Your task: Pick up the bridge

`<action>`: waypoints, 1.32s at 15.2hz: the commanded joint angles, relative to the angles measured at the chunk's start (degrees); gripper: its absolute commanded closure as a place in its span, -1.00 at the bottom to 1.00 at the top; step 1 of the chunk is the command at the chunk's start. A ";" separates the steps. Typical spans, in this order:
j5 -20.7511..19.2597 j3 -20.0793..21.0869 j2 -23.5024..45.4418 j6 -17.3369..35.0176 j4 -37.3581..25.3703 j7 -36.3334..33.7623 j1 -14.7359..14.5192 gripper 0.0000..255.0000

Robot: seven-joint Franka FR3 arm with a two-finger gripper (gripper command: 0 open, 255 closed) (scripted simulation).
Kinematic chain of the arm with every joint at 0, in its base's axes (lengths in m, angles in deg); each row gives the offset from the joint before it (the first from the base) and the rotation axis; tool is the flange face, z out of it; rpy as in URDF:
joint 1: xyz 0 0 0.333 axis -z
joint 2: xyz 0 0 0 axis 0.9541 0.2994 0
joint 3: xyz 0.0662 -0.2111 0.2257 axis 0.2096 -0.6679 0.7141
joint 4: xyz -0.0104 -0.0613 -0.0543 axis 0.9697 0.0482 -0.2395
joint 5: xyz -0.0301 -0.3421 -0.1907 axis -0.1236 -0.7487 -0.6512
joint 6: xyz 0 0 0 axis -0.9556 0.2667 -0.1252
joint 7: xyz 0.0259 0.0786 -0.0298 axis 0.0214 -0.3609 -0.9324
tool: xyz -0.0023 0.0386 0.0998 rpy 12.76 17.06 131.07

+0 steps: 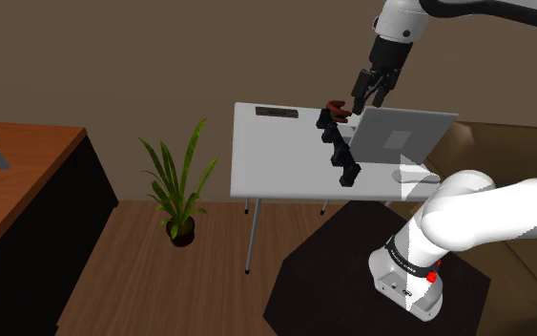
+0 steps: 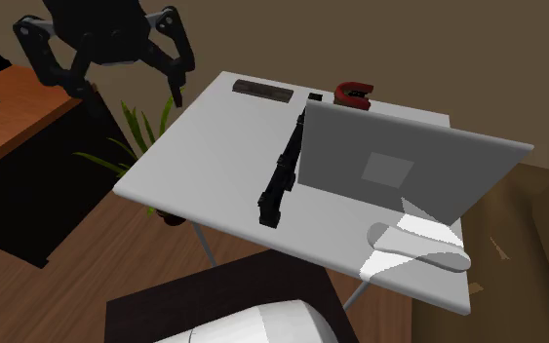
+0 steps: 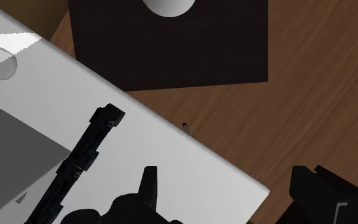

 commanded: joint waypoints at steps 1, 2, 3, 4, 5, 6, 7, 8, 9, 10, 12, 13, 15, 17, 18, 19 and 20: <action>0.00 0.00 0.00 0.00 0.00 0.00 0.00 -1.00; -0.39 -0.48 0.70 1.82 0.92 -0.05 0.54 -1.00; -0.77 -0.97 1.46 3.64 1.78 -0.10 1.09 -1.00; -1.14 -1.46 2.29 5.47 2.57 -0.16 1.64 -1.00; -1.49 -1.96 3.17 7.31 3.31 -0.22 2.19 -1.00; -1.84 -2.47 4.13 9.14 3.98 -0.29 2.74 -1.00; -2.18 -2.98 5.14 10.98 4.59 -0.36 3.29 -1.00; -2.51 -3.51 6.21 12.81 5.13 -0.43 3.82 -1.00; -2.82 -4.03 7.34 14.64 5.61 -0.51 4.36 -1.00; -3.12 -4.57 8.53 16.47 6.03 -0.59 4.89 -1.00; -3.65 -5.66 11.08 20.10 6.67 -0.73 5.93 -1.00; -3.88 -6.21 12.43 21.91 6.89 -0.80 6.43 -1.00; -4.28 -7.34 15.29 25.47 7.15 -0.92 7.41 -1.00; -4.55 -8.48 18.32 28.95 7.15 -1.01 8.34 -1.00; -4.64 -9.07 19.90 30.66 7.05 -1.04 8.78 -1.00; -4.69 -9.66 21.52 32.35 6.89 -1.05 9.21 -1.00; -4.69 -10.25 23.17 34.00 6.67 -1.04 9.62 -1.00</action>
